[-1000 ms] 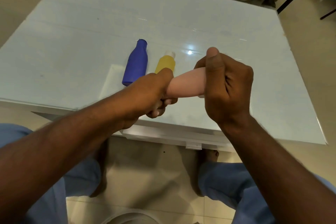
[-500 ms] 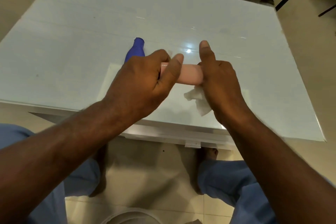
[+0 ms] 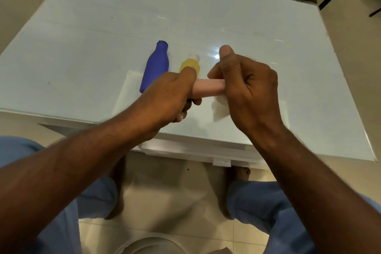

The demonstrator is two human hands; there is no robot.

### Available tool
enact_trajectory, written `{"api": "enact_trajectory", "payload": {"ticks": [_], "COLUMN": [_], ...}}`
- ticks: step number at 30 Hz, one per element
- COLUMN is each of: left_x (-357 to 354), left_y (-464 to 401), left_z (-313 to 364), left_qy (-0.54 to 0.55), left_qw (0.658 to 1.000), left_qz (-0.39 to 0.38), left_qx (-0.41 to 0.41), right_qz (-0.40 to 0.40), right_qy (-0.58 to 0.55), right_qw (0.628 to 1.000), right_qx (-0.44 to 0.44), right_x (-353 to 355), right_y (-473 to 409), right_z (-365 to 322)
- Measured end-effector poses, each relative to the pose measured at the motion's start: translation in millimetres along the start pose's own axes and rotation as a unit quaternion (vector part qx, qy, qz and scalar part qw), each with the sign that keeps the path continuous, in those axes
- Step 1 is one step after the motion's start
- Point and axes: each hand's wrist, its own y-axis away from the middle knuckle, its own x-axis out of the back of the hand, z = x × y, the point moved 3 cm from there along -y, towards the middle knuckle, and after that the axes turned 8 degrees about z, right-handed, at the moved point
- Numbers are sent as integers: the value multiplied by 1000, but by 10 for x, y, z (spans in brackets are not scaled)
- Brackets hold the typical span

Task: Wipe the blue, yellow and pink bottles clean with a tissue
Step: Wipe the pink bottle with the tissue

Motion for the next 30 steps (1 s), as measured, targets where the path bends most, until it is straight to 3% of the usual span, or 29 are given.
{"api": "enact_trajectory", "payload": {"ticks": [3,6,11,17,30], "left_x": [61,96,37,27,42], "left_y": [-59,-114,-13,-11,-14], "left_z": [43,46,66,77,58], "left_qy": [-1,-3,3,5,-6], "left_qw": [999,998,998,997,998], "left_qz": [27,45,24,28,25], "left_qx": [-26,-31,-58,-66,-59], "right_qz": [-46,-10,49,32,84], "right_qy": [53,78,-38,-25,-110], "right_qw": [997,993,978,998,988], "right_qx": [-29,-87,-199,-55,-67], "right_x": [22,109,187,177,206], "right_y": [-22,-81,-180,-136,-181], "right_z": [12,41,137,43,102]}}
